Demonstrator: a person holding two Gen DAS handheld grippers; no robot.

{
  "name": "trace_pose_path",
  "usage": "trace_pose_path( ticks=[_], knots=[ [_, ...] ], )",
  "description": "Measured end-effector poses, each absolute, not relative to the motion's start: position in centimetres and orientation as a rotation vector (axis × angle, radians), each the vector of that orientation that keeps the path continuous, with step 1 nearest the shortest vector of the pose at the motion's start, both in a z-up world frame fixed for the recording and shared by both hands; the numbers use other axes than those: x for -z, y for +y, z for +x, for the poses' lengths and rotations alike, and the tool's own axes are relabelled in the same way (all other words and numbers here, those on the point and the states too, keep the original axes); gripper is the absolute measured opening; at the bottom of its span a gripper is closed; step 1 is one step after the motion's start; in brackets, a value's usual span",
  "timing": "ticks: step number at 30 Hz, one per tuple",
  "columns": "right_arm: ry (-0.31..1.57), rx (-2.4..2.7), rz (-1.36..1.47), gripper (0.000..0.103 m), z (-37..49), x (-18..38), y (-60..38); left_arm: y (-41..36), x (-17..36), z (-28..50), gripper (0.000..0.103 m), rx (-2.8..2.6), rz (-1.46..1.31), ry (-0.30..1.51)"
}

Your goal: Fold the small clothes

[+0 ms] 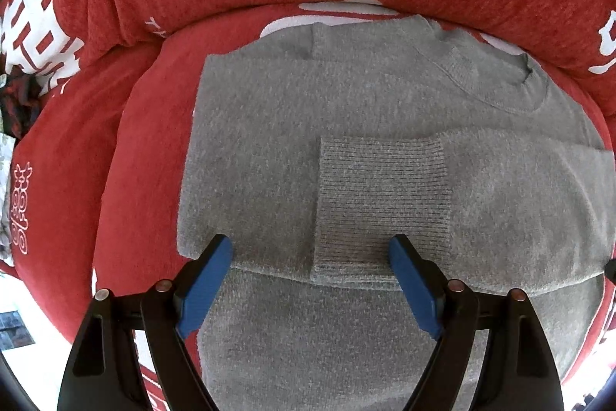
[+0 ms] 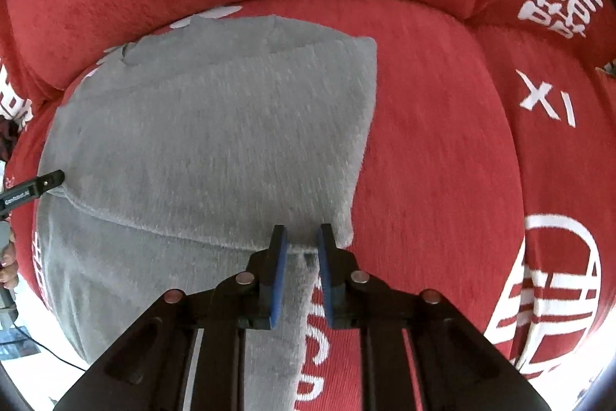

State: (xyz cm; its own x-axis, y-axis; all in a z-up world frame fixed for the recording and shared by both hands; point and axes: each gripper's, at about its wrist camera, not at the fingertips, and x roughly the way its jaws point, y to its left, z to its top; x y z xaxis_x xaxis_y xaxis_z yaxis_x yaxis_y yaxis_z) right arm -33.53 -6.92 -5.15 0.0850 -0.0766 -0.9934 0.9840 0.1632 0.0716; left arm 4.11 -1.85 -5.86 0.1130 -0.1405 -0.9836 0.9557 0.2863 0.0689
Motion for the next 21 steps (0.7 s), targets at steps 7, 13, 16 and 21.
trace_pose_path(
  ticks=[7,13,16,21],
  knots=[
    [1.070,1.126,1.253,0.020,-36.3,4.8,-5.5,-1.2,5.2,4.4,0.084,1.018,0.928,1.147],
    [0.819,1.109,1.478,0.036,-38.8,4.8,-4.1,0.5,4.5,4.9,0.084,1.012,0.939,1.164],
    [0.707,1.112,1.550,0.037,-39.5,5.3,-4.1,1.2,4.3,4.8,0.084,1.006,0.943,1.172],
    [0.487,1.138,1.708,0.038,-41.3,7.3,-5.0,1.8,4.0,4.2,0.084,1.005,0.942,1.182]
  ],
)
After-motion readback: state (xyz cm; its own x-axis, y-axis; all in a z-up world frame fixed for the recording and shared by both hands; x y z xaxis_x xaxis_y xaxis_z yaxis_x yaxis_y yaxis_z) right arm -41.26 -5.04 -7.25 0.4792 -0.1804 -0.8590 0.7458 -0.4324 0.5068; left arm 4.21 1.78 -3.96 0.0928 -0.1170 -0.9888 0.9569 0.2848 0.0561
